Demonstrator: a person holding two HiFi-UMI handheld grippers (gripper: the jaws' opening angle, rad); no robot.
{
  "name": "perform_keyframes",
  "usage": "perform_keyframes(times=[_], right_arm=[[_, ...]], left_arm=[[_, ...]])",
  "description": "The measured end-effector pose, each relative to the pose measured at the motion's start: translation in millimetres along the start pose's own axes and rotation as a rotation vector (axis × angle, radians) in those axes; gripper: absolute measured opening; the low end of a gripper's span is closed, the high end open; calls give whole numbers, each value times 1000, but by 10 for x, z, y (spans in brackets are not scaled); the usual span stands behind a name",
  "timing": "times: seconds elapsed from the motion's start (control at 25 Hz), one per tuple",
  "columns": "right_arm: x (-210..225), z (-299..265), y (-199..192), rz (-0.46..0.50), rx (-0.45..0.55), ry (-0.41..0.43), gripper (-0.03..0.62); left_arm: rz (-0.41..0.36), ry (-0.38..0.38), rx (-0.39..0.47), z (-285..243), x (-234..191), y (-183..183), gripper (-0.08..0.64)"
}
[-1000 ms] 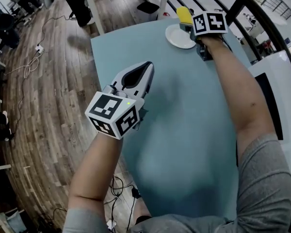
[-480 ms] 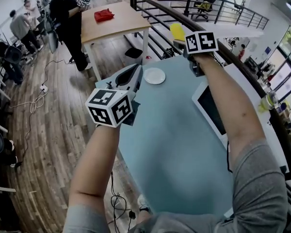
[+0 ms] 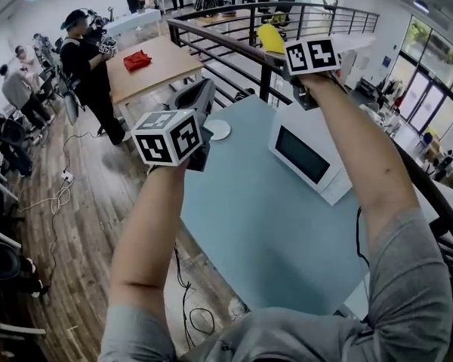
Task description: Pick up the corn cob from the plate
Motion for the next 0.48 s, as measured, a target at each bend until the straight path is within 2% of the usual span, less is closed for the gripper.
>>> perform_keyframes(times=[0.24,0.36,0.48], right_arm=[[273,1261,126,-1,56,-35,252],[435,1882,109,-10,83,-29,252],[567,2449,-20,-3,93,-12,252]], left_arm=[[-52,-41,-9,175,994,413,18],[-45,-34,-12,255,1552,559,18],[-32,-21,-30,329,2079,555,18]])
Point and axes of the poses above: the fingertips, and each gripper's own axes: z backward along the fingers, x to its right, y out of its top, the point moved 1 cm from there along z, backward along the fingers, and after that the axes turned 2 degrees about -z, right-handed, at the moved point
